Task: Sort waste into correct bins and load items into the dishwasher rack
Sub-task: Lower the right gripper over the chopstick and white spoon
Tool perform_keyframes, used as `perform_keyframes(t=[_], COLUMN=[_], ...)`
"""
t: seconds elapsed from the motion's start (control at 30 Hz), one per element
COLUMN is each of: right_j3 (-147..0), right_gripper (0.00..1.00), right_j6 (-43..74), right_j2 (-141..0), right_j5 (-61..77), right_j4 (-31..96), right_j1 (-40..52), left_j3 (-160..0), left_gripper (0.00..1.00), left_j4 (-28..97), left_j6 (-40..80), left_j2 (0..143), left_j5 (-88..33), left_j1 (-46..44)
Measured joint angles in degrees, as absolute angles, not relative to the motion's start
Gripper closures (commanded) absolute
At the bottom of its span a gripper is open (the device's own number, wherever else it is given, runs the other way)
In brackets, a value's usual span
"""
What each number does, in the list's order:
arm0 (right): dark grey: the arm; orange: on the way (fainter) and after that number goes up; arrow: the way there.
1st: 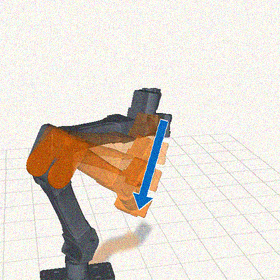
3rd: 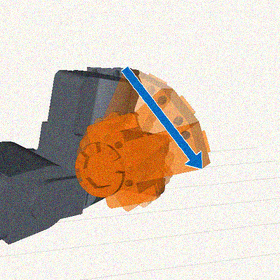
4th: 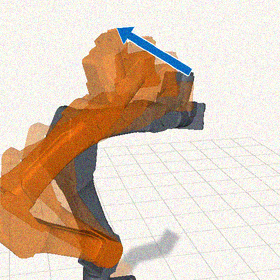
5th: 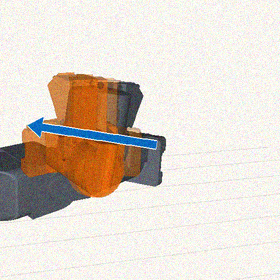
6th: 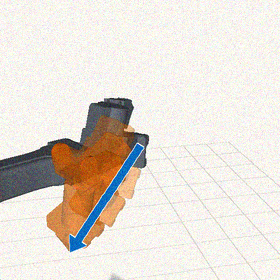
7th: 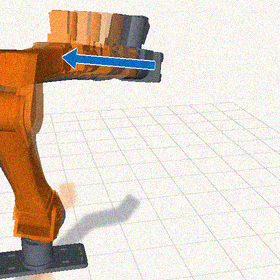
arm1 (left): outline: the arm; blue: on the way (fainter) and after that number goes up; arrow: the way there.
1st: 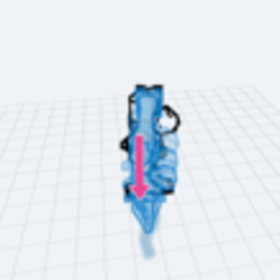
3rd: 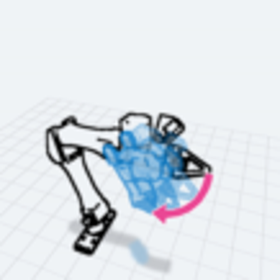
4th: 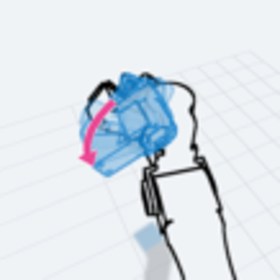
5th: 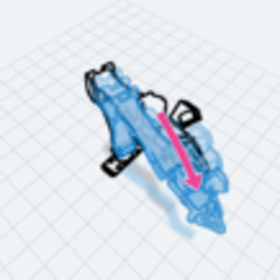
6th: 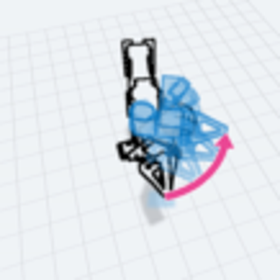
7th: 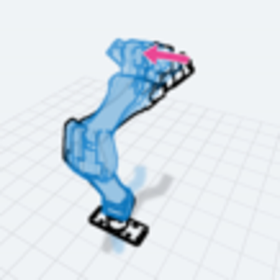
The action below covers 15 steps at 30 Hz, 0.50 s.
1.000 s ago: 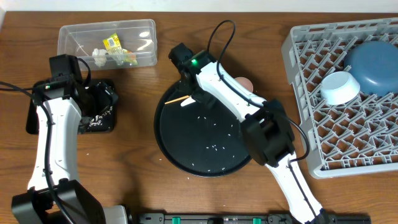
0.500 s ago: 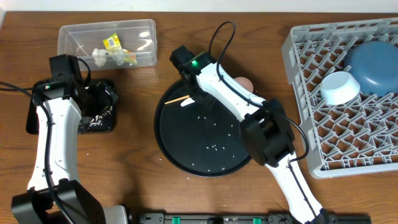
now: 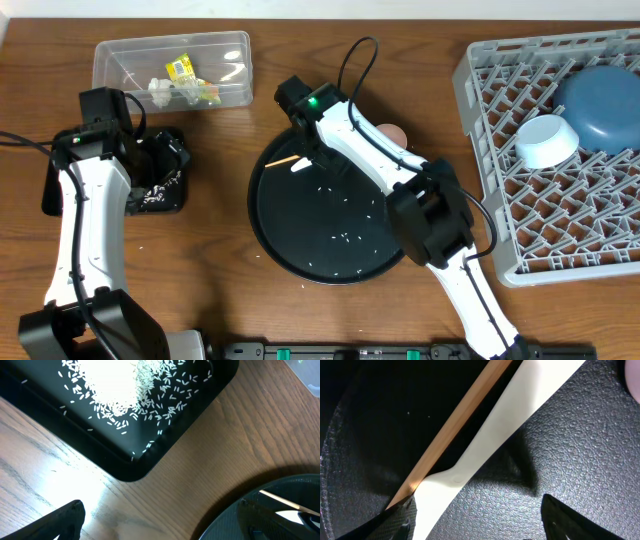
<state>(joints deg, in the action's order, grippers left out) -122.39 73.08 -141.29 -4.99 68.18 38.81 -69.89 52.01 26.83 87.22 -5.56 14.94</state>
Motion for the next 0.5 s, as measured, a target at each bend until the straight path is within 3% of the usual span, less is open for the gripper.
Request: perform_keyframes(t=[0.5], right_j3=[-122.4], right_gripper=[0.24], right_j6=[73.1], right_j2=[-141.5], right_j5=[-6.0], right_j4=[67.1], right_j1=[39.0], left_j3=[-69.9], left_gripper=[0.02], left_j4=[52.0], left_j6=[26.8], left_j2=[87.2], left_j5=[-5.6], left_j1=[14.9])
